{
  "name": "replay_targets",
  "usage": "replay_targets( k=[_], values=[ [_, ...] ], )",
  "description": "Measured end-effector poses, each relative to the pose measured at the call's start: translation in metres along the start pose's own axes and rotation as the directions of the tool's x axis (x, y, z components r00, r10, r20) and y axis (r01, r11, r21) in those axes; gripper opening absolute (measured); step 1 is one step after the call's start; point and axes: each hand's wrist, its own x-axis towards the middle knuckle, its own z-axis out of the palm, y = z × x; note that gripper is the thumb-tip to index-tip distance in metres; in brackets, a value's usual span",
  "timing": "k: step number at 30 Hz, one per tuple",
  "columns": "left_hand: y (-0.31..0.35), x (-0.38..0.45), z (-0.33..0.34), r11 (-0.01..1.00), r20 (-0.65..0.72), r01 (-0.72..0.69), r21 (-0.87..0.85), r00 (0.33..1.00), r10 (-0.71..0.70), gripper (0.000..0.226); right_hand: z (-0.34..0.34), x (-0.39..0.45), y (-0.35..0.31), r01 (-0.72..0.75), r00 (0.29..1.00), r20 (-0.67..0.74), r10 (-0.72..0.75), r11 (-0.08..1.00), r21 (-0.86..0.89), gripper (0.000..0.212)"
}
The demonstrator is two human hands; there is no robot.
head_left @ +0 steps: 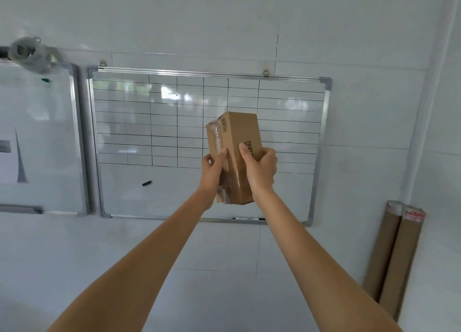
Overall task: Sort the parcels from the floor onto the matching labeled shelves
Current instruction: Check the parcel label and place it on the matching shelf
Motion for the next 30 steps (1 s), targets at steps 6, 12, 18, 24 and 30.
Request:
replay_targets(
  k=[6, 12, 18, 24, 30],
  values=[
    [-0.016, -0.003, -0.008, 0.981, 0.059, -0.085, 0.172, 0.995, 0.076, 0.117, 0.001, -0.021, 0.016, -0.010, 0.999, -0.030, 0.012, 0.997, 0.071, 0.058],
    [-0.014, -0.018, -0.015, 0.990, 0.126, -0.135, 0.032, 0.984, 0.130, 0.050, -0.015, -0.037, 0.027, 0.086, 0.995, 0.030, -0.093, 0.981, 0.176, 0.038],
    [-0.013, -0.027, -0.019, 0.986, 0.185, -0.160, -0.041, 0.969, 0.165, 0.037, -0.027, -0.040, 0.036, 0.059, 0.975, 0.191, -0.111, 0.965, 0.257, 0.053],
    [-0.014, -0.035, -0.018, 0.984, 0.190, -0.173, -0.043, 0.966, 0.178, 0.039, -0.032, -0.043, 0.034, -0.115, 0.934, 0.357, -0.030, 0.919, 0.376, 0.052],
    [-0.018, -0.045, -0.016, 0.978, 0.158, -0.201, -0.056, 0.965, 0.208, 0.040, -0.034, -0.050, 0.038, -0.247, 0.896, 0.443, 0.008, 0.839, 0.486, 0.061]
  ],
)
